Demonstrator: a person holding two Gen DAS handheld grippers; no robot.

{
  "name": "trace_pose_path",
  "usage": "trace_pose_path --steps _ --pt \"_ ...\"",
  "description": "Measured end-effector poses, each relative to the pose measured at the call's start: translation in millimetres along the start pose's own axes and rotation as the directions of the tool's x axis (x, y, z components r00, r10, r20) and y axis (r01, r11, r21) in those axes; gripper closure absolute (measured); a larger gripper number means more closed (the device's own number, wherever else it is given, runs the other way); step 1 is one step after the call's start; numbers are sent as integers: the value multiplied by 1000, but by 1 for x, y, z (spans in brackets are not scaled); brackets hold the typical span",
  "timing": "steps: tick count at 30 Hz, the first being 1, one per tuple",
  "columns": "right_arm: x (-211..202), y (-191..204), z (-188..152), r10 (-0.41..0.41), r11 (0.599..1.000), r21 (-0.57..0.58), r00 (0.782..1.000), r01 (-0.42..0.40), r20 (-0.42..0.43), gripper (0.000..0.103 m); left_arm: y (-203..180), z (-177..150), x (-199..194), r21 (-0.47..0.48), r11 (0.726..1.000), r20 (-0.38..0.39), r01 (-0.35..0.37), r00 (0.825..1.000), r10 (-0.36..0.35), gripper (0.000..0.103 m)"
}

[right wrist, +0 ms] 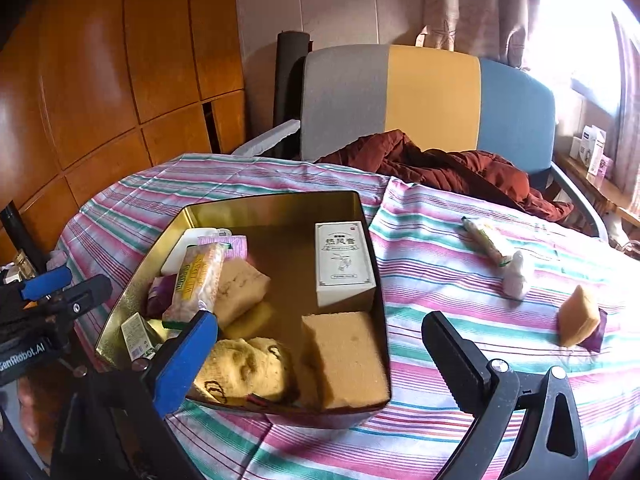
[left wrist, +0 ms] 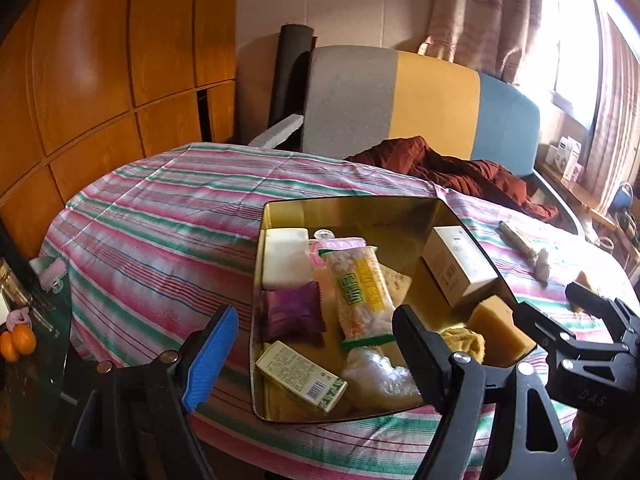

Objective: Organize objects
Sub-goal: 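Open both tools and lift them out of the gold tray, then move both open tools toward the cotton bag and sponge on the cloth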

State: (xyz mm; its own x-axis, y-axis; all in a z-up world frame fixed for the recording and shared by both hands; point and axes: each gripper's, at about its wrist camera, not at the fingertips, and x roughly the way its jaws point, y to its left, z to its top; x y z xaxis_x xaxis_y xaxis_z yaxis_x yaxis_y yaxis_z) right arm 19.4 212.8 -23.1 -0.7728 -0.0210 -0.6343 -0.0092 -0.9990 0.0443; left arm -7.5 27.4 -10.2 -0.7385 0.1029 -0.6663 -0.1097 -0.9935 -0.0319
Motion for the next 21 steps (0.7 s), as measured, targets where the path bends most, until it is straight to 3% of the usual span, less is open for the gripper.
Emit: trace_pose_path --steps 12,21 --pt "-5 -53 1 -67 996 58 998 68 -17 0 -42 2 -2 135 990 -2 36 999 -36 22" --pt "-13 -134 1 -134 971 192 988 145 -71 0 -66 13 -2 167 970 -18 174 985 -174 22"
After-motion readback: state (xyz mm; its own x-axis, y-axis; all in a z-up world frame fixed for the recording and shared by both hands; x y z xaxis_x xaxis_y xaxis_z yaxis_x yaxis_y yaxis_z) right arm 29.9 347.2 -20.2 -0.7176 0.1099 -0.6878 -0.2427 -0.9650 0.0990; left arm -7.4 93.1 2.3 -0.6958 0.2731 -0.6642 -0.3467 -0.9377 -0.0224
